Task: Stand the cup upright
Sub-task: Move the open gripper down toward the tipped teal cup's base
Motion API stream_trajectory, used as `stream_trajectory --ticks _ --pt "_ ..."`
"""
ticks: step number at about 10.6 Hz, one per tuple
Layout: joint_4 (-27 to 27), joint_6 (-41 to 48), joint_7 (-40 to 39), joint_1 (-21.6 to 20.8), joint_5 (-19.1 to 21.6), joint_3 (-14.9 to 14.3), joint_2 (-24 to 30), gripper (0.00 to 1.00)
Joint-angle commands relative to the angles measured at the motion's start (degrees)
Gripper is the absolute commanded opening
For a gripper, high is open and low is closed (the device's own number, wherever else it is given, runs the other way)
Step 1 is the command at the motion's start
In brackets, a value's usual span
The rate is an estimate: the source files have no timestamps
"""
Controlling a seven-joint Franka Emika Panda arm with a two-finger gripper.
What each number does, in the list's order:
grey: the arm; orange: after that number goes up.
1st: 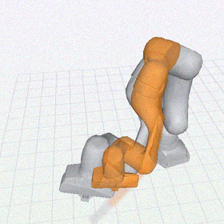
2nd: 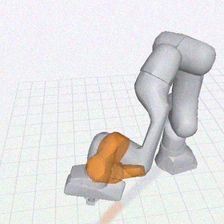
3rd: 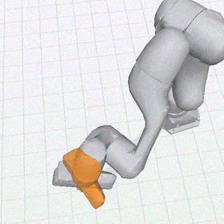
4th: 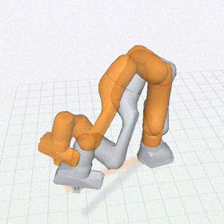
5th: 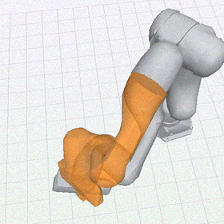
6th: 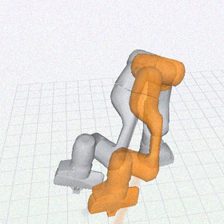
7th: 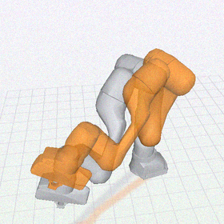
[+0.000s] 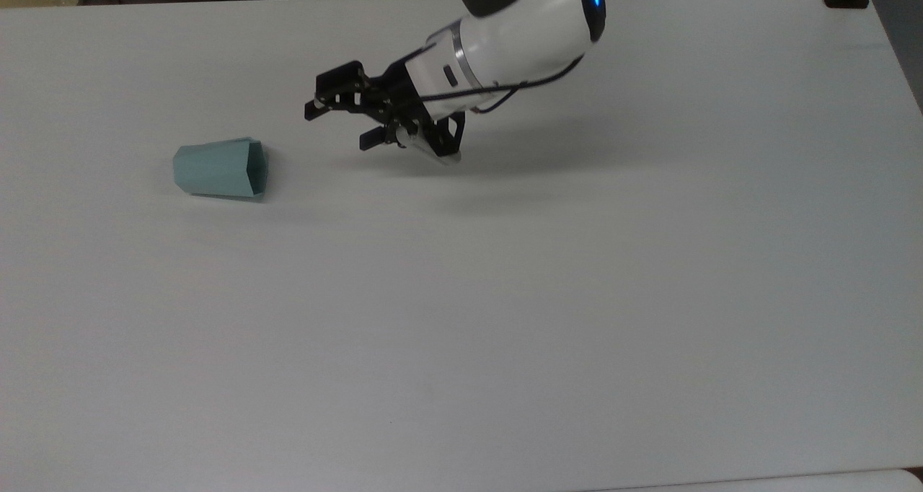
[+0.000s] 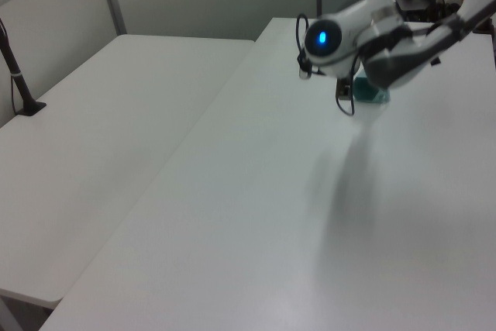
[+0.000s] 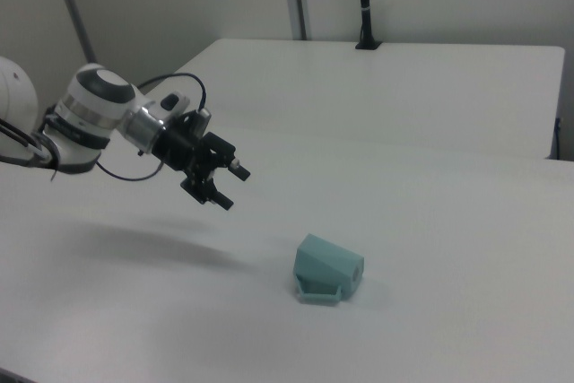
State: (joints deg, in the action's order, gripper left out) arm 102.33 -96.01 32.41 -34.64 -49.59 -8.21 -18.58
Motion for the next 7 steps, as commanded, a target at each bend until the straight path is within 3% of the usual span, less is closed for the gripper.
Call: stream_trajectory --ticks 1,3,7 --pt "0.8 -0.7 6.9 0.8 -5.9 -0.5 -2.9 1.0" --pt "3.2 -0.7 12.3 3.0 -7.9 -0.5 -2.5 1.0" --pt "8.3 -3.3 15.6 7.9 -11.0 -0.3 -1.8 1.0"
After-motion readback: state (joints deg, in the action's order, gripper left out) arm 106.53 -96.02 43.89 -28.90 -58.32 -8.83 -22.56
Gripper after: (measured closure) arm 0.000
